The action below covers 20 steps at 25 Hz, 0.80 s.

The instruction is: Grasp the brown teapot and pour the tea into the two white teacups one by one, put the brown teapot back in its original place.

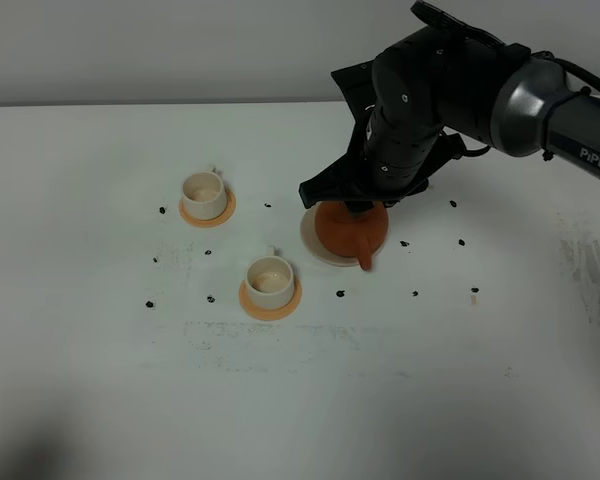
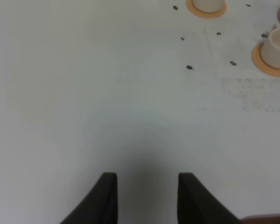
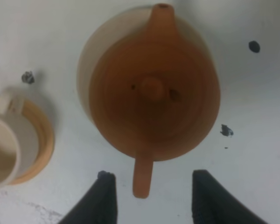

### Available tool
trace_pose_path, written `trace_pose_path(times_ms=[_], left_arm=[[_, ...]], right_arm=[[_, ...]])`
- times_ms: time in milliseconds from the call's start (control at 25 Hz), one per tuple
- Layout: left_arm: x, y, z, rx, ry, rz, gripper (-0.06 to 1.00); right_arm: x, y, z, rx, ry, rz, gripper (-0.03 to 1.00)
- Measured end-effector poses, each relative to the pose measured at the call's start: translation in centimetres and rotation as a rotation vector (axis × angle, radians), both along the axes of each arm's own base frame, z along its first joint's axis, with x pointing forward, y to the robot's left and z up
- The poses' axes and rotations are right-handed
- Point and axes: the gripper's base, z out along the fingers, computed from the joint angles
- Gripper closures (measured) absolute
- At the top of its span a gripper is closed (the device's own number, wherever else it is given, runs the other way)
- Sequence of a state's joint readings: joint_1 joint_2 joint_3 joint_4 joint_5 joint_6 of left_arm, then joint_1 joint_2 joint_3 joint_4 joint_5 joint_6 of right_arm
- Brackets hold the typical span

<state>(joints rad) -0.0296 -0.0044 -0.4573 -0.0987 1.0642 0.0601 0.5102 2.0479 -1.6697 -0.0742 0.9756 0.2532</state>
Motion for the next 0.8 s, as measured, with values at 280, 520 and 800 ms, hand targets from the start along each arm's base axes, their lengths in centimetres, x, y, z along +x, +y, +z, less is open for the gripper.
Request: trace_pose_path(times_ms=[280, 520, 800], left_arm=[[0.0, 0.0, 0.0, 0.002, 0.0, -0.001, 0.65], [0.0, 0.0, 0.0, 0.001, 0.0, -0.001, 0.65], [0.0, 0.0, 0.0, 0.001, 0.0, -0.001, 0.65]], right_arm=[[0.1, 0.2, -1.3, -0.001, 0.039, -0.012, 0.6], [0.2, 0.3, -1.7, 0.0, 0.05, -0.019, 0.6], [0.3, 0.4, -2.7, -0.004, 0.071, -0.024, 0.6]])
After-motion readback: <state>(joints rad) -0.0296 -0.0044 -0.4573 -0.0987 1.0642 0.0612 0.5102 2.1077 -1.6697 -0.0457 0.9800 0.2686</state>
